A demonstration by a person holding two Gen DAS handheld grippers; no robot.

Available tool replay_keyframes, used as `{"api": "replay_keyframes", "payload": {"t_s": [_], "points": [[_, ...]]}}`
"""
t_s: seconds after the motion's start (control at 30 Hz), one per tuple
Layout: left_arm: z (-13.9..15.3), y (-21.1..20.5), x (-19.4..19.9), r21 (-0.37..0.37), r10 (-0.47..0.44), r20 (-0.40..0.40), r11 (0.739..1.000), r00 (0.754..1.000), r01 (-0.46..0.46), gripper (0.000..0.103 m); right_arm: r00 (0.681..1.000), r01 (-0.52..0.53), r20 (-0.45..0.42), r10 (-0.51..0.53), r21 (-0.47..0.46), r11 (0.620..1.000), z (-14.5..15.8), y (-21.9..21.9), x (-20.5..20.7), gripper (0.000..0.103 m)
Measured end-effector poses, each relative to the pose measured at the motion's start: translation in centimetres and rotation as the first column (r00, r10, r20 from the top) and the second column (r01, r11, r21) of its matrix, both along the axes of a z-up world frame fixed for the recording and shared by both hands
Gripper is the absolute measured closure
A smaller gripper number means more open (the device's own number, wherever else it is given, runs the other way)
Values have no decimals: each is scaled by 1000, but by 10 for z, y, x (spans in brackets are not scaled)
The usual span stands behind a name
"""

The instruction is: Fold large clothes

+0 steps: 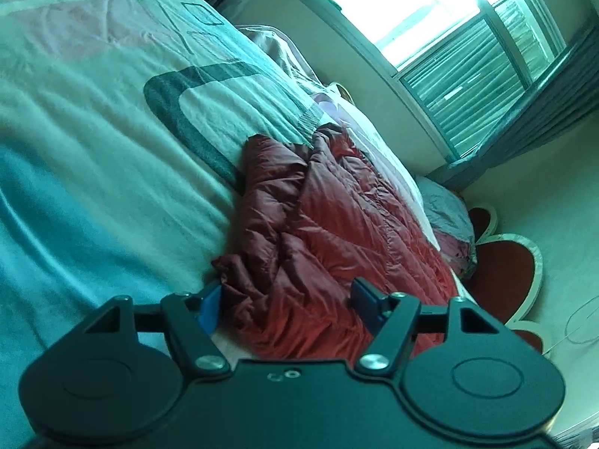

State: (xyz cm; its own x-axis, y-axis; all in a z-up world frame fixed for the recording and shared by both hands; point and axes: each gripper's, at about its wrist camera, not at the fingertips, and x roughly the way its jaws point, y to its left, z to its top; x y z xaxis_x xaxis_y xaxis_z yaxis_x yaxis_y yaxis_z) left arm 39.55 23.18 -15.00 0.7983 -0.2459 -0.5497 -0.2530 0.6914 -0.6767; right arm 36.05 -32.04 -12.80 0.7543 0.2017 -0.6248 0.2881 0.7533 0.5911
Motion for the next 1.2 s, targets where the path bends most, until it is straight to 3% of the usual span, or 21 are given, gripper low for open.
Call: {"api": "replay_keyframes", "payload": {"t_s": [0.03, 0.1, 0.2, 0.27, 0.33, 0.37, 0.43, 0.63, 0.73, 0.97, 1.2], "points": [[-2, 2, -1, -12, 5, 6, 1000, 1000, -5, 36, 1000, 21, 0, -21, 29, 999, 0, -3, -2, 13], [-5, 5, -2, -37, 17, 16, 999, 1000, -16, 37, 1000, 6, 26, -10, 148, 989, -3, -5, -8, 13], [-9, 9, 4, -82, 33, 29, 996, 999, -31, 39, 1000, -2, 29, -5, 235, 972, -10, 1, -2, 26], [-11, 11, 10, -101, 38, 33, 994, 999, -34, 44, 999, 15, 29, -23, 251, 968, -15, 5, 9, 29], [-15, 12, 19, -126, 31, 25, 992, 999, -28, 60, 998, 40, 42, -52, 261, 965, -19, 8, 18, 35], [-17, 13, 23, -135, 26, 15, 991, 1000, -24, 62, 997, 45, 47, -59, 259, 965, -21, 8, 20, 37], [-18, 11, 31, -132, 20, 7, 991, 1000, -18, 70, 997, 52, 39, -62, 224, 973, -22, 11, 29, 53], [-7, 0, 41, -47, 8, -24, 999, 1000, -9, 80, 1000, 3, 12, -4, 87, 996, -5, 27, 49, 80], [1, -4, 41, -23, 2, -25, 1000, 1000, -2, 85, 1000, 3, 10, -4, 67, 998, 4, 31, 48, 85], [23, -10, 27, 27, -30, -24, 999, 999, 30, 87, 1000, 12, -4, -11, 68, 998, 15, 31, 35, 88], [30, -18, -15, 29, -46, -31, 998, 998, 47, 87, 1000, 13, -3, -12, 69, 998, 31, 21, -3, 88]]}}
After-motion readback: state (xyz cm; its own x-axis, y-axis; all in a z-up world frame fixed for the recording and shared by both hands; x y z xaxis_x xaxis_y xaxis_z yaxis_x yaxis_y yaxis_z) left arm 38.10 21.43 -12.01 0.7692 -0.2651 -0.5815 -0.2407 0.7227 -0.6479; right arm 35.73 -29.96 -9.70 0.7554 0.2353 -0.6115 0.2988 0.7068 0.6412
